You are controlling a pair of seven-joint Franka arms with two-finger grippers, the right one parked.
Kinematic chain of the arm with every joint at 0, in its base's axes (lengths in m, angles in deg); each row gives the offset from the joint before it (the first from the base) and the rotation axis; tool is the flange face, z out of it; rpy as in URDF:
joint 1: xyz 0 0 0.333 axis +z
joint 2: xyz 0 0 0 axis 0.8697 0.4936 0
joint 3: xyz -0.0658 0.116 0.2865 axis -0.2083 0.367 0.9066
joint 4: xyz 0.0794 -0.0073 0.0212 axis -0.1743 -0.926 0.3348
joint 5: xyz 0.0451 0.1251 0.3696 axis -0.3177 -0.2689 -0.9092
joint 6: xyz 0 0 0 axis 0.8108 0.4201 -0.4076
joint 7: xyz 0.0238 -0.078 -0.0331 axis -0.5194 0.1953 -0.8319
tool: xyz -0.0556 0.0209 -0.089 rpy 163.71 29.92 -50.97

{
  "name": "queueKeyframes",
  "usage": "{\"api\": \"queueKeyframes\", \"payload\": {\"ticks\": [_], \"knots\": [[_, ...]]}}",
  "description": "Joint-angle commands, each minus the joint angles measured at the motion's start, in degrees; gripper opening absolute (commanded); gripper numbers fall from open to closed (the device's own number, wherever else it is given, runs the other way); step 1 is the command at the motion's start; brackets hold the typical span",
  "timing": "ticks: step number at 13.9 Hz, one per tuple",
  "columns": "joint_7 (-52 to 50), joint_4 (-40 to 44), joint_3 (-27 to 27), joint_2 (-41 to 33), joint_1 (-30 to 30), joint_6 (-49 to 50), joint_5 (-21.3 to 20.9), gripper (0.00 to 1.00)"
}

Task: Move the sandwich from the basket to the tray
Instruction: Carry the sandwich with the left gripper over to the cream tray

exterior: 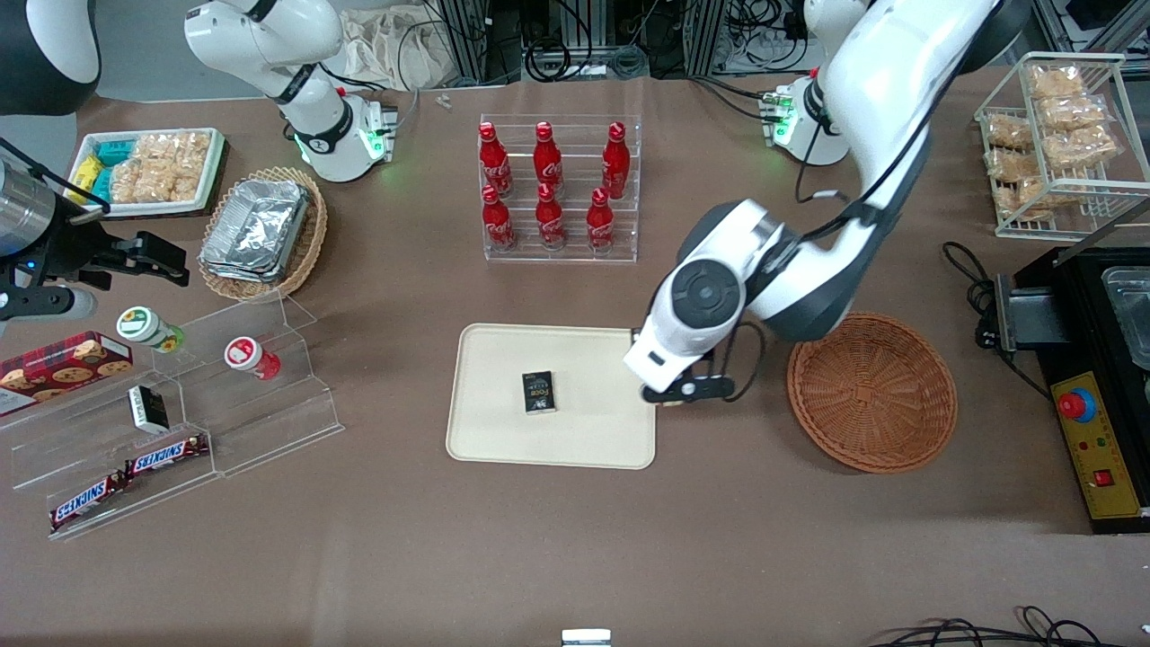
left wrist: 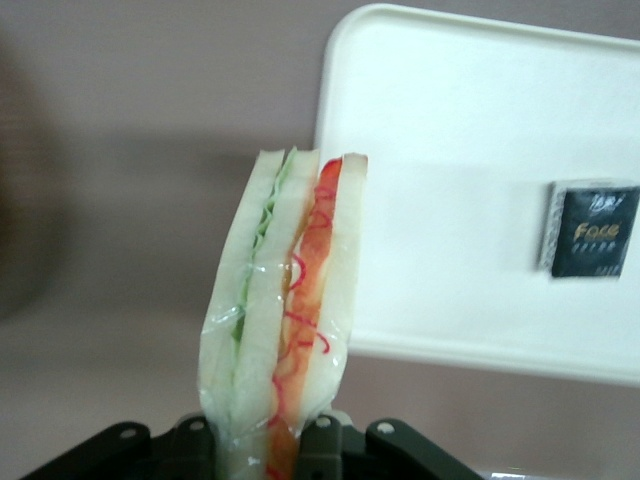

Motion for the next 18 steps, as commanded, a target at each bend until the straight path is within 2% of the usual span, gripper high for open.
{"api": "queueKeyframes", "payload": {"ticks": [1, 3, 5, 6, 8, 12, 15, 16, 17, 18], "knots": [[-3.69, 3.89, 0.21, 6.02, -2.32, -5.07, -4.71, 0.0], [-5.28, 4.16, 0.3, 9.18, -4.16, -7.18, -8.66, 0.0], [-10.1, 3.98, 0.74, 10.95, -5.4, -11.84, -14.63, 0.0], [-10.47, 4.07, 0.74, 11.82, -5.4, -12.2, -16.14, 0.05], [-10.39, 5.73, 0.74, 13.23, -5.4, -13.08, -17.03, 0.99], [-10.65, 6.62, 0.48, 7.9, -2.95, -10.81, -15.02, 1.0], [-10.04, 6.35, 0.65, 0.61, -2.94, -1.7, -14.83, 1.0], [-9.6, 6.18, 0.74, -2.29, -1.55, 1.73, -14.4, 1.0], [-7.51, 5.92, -0.04, -4.14, 2.55, 3.94, -13.61, 1.0], [-3.39, 4.96, -2.14, -6.86, 6.42, 5.97, -11.08, 1.0]]}}
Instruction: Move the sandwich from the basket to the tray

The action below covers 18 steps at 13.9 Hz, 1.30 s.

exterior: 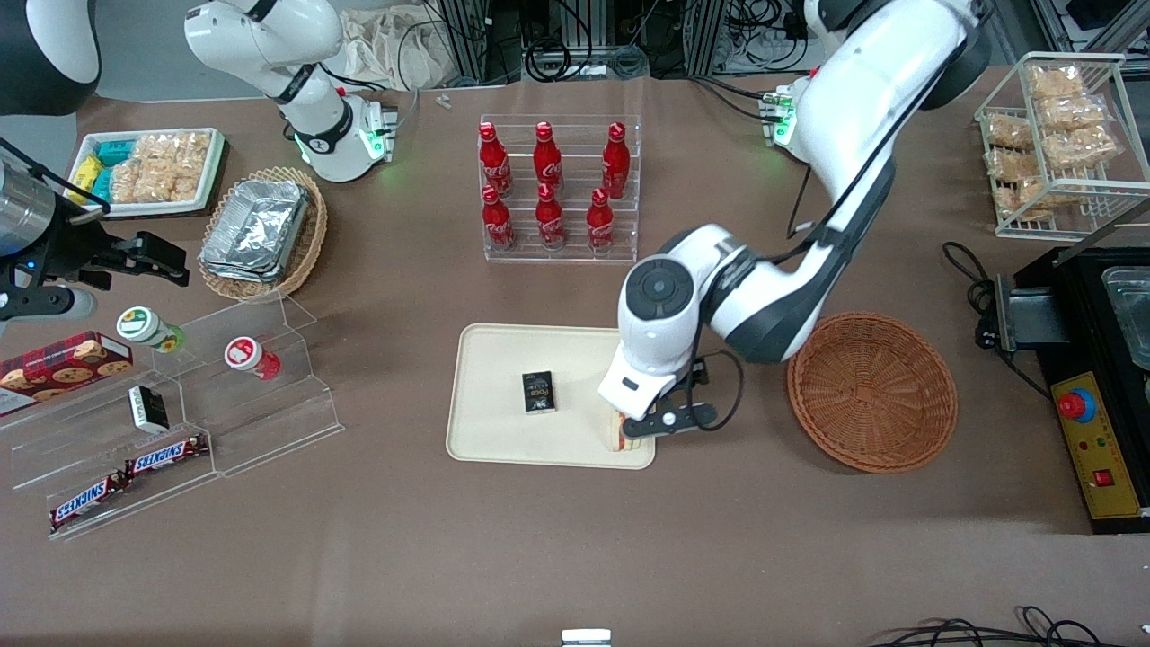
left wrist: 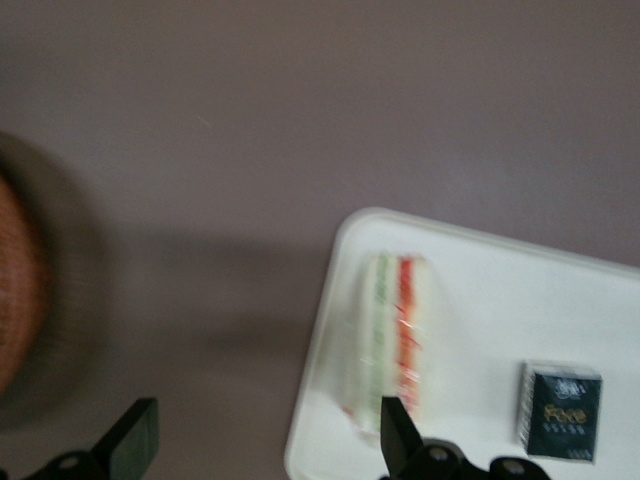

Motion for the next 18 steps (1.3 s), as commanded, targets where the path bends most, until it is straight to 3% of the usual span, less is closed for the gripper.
{"api": "queueKeyframes", "payload": {"ticks": [1, 3, 8, 10, 18], "knots": [[9.9, -5.19, -2.98, -9.34, 11.64, 5.02, 7.54, 1.0], [20.35, -10.54, -3.69, -17.42, 20.7, 7.4, 15.55, 1.0], [40.93, -27.68, -3.51, -35.63, 36.44, 8.11, 23.21, 1.0], [44.83, -32.96, -3.25, -40.73, 39.89, 7.41, 26.38, 1.0], [45.01, -25.96, -3.16, -35.84, 41.93, 8.38, 25.6, 1.0]]}}
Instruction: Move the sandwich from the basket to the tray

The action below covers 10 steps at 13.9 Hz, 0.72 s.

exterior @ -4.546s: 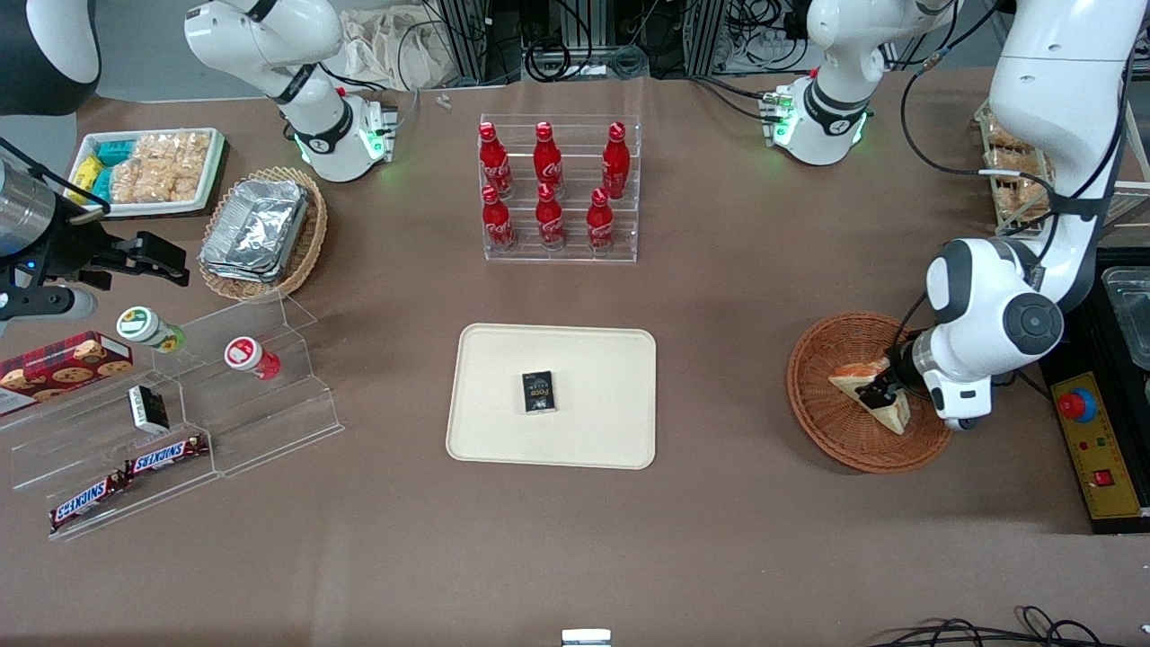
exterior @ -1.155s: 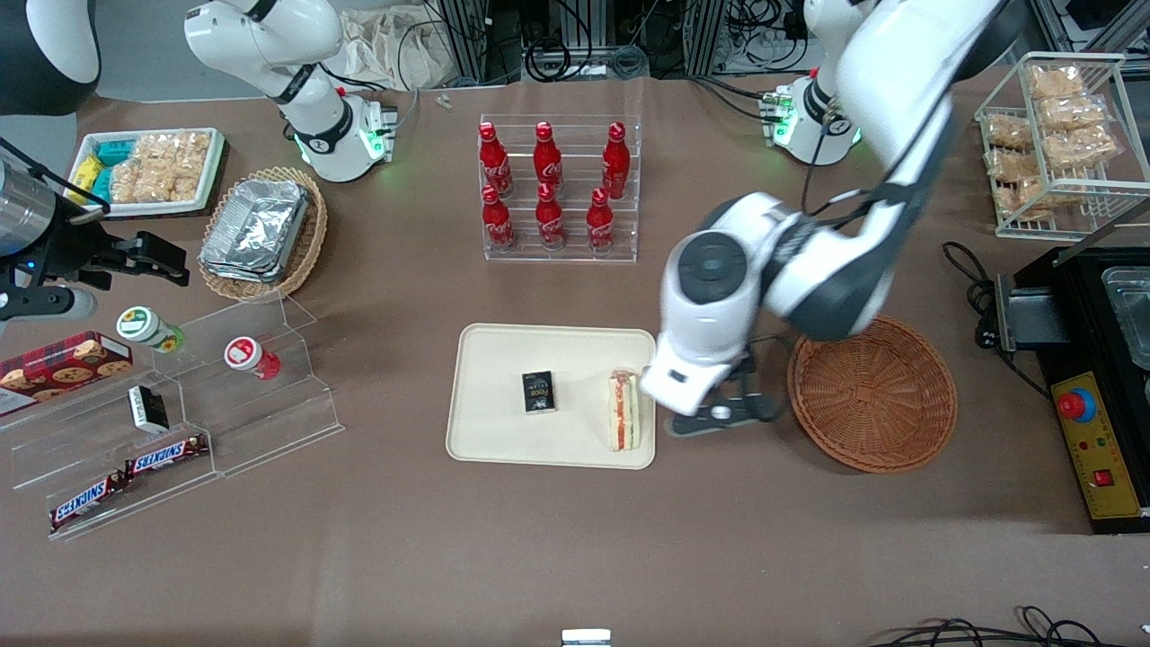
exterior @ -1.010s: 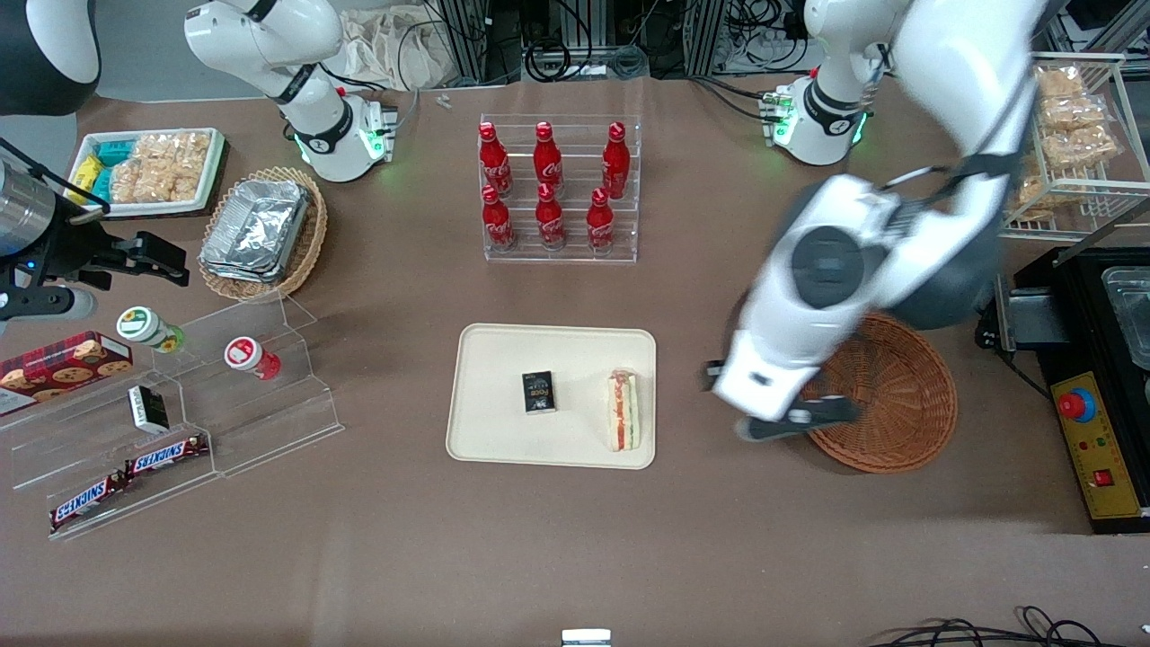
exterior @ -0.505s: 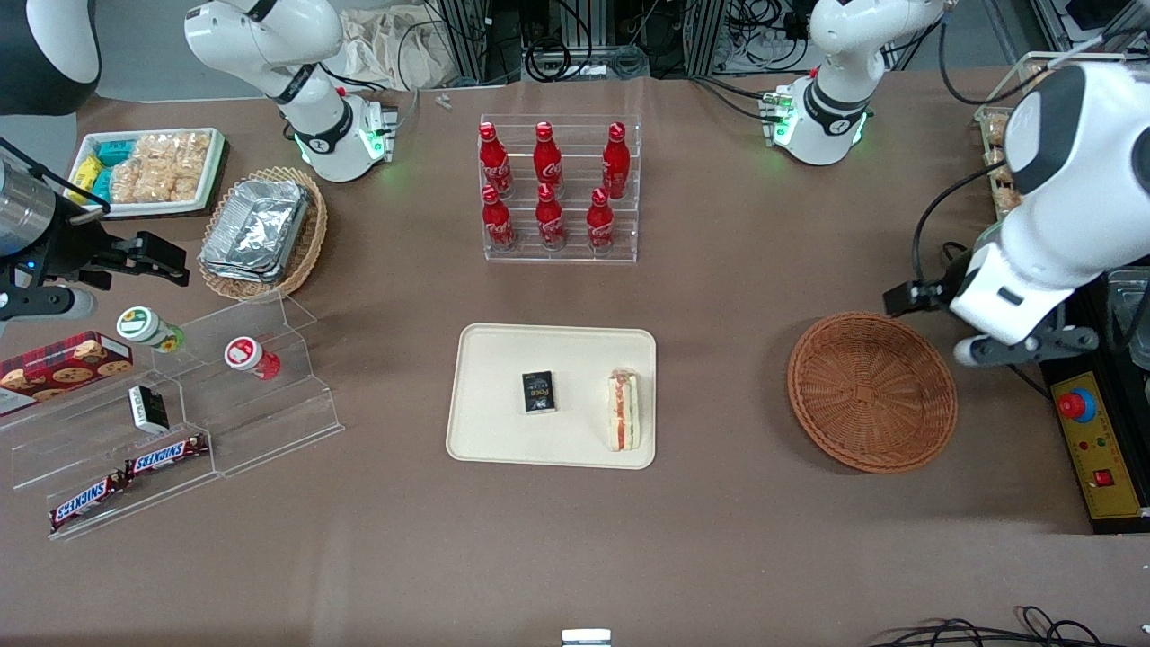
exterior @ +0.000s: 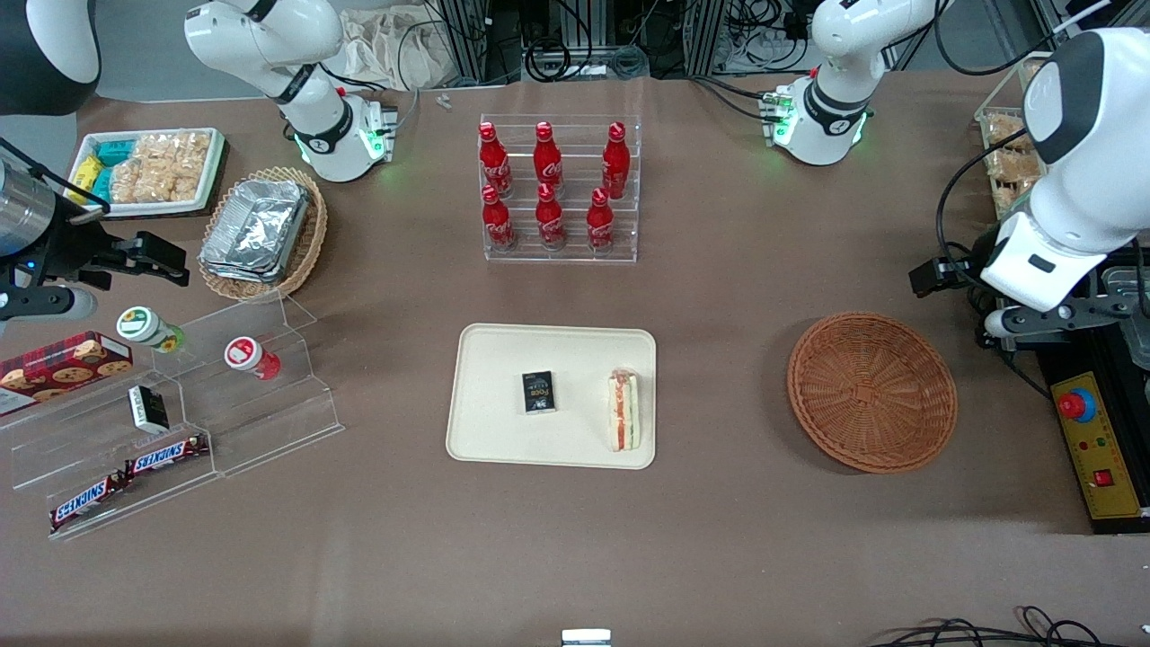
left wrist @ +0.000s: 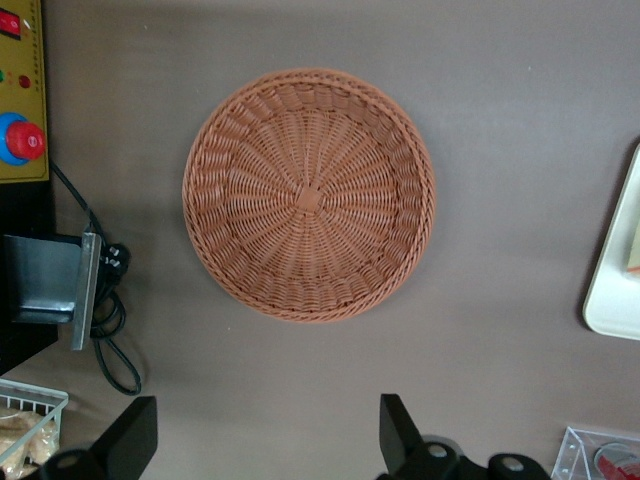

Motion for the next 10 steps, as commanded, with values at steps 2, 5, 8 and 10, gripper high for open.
{"api": "queueKeyframes", "payload": {"ticks": [2, 5, 8, 10], "knots": [[1.0, 3.15, -0.57, 2.83, 1.2, 1.8, 1.0, 1.0], [1.0, 3.41, -0.57, 2.92, 1.11, 1.8, 1.0, 1.0], [1.0, 3.23, 3.96, 2.66, -6.03, 2.06, 0.83, 1.0], [1.0, 3.24, 26.06, 2.74, -24.22, 2.07, 1.7, 1.0]]}}
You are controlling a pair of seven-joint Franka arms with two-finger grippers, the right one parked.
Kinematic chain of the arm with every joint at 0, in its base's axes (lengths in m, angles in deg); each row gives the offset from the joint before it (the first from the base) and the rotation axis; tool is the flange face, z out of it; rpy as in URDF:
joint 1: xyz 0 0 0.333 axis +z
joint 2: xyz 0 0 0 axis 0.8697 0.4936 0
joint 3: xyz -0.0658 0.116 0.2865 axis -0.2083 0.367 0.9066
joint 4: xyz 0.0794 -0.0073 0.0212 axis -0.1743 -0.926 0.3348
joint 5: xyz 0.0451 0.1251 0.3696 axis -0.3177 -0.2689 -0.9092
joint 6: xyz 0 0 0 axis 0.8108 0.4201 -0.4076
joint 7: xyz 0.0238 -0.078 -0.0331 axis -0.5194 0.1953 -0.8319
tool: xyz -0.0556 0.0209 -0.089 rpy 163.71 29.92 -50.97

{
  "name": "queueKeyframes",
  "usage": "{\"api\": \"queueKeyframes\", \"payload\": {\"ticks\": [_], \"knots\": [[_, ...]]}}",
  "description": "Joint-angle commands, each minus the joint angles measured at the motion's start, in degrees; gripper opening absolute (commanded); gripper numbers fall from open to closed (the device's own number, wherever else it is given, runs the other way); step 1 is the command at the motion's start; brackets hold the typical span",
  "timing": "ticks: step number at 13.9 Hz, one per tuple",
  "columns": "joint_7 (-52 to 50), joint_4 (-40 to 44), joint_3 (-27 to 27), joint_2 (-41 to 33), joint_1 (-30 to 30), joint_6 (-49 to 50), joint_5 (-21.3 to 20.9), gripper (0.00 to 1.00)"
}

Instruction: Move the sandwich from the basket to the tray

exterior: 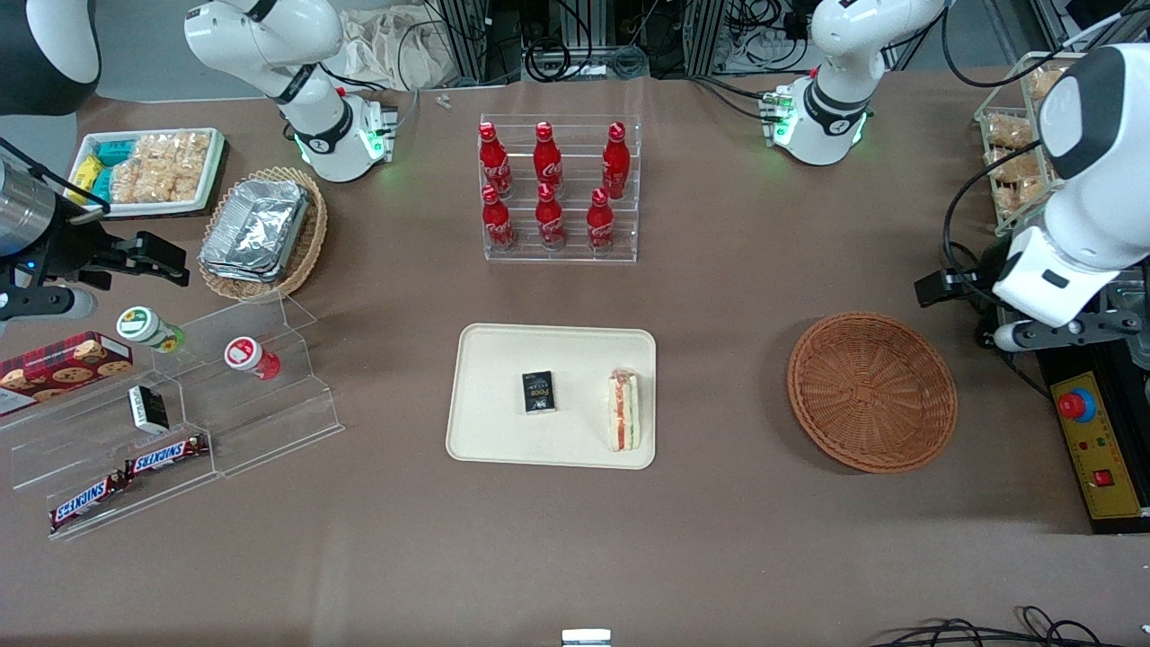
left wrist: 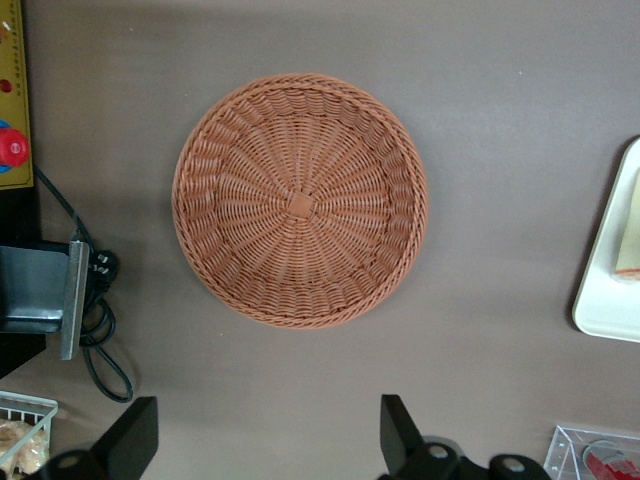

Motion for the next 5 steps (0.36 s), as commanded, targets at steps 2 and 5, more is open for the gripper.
{"api": "queueKeyframes", "payload": {"ticks": [2, 5], "knots": [[0.77, 2.07, 15.0, 0.68, -13.41, 1.47, 1.39, 1.0], [0.77, 4.1, 13.86, 2.09, -13.67, 1.99, 0.95, 1.0]]}}
